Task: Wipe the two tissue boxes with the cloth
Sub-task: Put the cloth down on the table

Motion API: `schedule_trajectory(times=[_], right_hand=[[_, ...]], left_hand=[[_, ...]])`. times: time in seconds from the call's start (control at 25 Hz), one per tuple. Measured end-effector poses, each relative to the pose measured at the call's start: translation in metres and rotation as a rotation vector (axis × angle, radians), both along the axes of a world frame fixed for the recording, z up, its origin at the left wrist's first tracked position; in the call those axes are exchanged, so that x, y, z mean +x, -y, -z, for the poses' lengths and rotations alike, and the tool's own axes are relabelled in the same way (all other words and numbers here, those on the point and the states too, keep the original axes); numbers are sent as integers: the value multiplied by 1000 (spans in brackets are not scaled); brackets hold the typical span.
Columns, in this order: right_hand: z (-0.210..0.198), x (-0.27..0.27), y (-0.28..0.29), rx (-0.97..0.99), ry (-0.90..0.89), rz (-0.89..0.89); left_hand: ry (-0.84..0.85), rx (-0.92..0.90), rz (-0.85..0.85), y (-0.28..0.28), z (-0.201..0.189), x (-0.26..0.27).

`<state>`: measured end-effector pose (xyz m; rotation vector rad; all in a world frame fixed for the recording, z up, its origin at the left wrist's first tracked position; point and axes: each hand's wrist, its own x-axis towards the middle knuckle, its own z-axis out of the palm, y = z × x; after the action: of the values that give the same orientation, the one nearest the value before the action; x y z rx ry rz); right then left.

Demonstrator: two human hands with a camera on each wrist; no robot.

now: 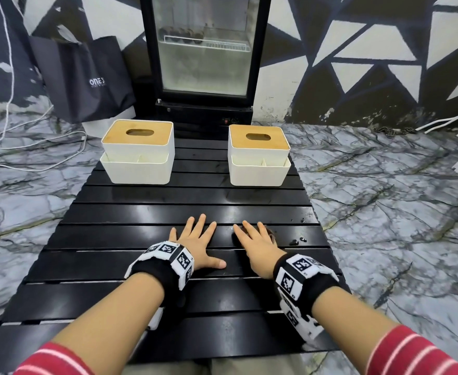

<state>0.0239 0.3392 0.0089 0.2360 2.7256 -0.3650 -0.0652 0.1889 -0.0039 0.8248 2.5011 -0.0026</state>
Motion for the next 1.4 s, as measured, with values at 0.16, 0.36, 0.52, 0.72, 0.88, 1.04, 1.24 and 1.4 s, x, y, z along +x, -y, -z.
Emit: schedule_trajectory(times=[0.16,0.36,0.52,0.72,0.88,1.04,1.24,1.4], right_hand=[[5,22,8,16,-26,-246],[-3,15,-16,48,-44,-169],[-4,-13,2,45,-30,-65],[5,13,14,50,-39,-265],[0,29,-12,-15,-127,-248],[-16,33,-71,-208,-301,32],[2,33,-103,-50,-26,305],[12,27,-88,8,-47,266]], left_hand=[[3,6,3,1,1,0],[8,16,5,1,1,-1],[1,15,-3,0,2,-1],[0,14,5,0,1,0],[-16,-1,4,-4,-7,4],[-37,82,82,-32,-14,17],[-17,67,113,-56,-6,27],[17,29,102,-57,-3,25]])
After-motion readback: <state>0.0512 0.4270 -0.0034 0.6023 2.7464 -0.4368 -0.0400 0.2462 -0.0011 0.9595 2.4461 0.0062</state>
